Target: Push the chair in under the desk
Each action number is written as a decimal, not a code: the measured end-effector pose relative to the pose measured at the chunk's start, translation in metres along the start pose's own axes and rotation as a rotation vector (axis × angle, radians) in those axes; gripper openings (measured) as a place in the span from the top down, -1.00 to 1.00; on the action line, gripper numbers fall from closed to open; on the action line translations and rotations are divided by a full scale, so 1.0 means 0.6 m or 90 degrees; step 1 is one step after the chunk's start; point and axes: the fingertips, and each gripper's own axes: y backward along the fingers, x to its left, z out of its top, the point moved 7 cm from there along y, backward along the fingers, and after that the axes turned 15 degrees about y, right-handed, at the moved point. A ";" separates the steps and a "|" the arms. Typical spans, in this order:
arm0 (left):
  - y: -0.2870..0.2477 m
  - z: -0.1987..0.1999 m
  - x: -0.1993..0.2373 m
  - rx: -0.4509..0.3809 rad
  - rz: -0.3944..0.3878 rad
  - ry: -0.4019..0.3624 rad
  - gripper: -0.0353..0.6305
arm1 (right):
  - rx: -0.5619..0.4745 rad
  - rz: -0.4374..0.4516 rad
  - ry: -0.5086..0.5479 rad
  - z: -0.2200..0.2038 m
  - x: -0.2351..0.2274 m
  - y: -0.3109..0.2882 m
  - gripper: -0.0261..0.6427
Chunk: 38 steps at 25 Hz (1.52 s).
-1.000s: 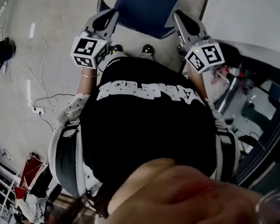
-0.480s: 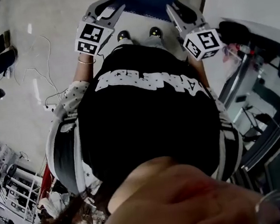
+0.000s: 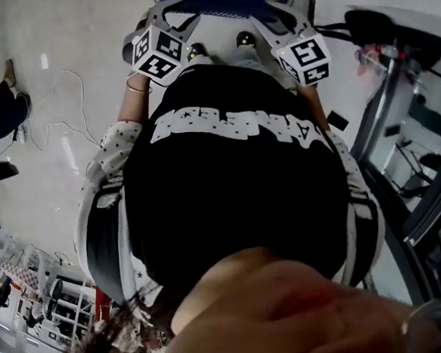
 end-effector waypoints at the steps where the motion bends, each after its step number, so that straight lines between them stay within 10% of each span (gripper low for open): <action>1: -0.005 -0.003 -0.005 0.013 0.001 -0.022 0.26 | 0.014 0.002 0.005 -0.007 0.006 0.000 0.40; 14: -0.055 -0.037 -0.030 0.093 0.012 -0.182 0.26 | 0.184 0.017 0.149 -0.070 0.049 -0.036 0.32; 38: -0.079 -0.028 -0.030 0.115 0.028 -0.196 0.46 | 0.279 -0.032 0.214 -0.088 0.026 -0.051 0.48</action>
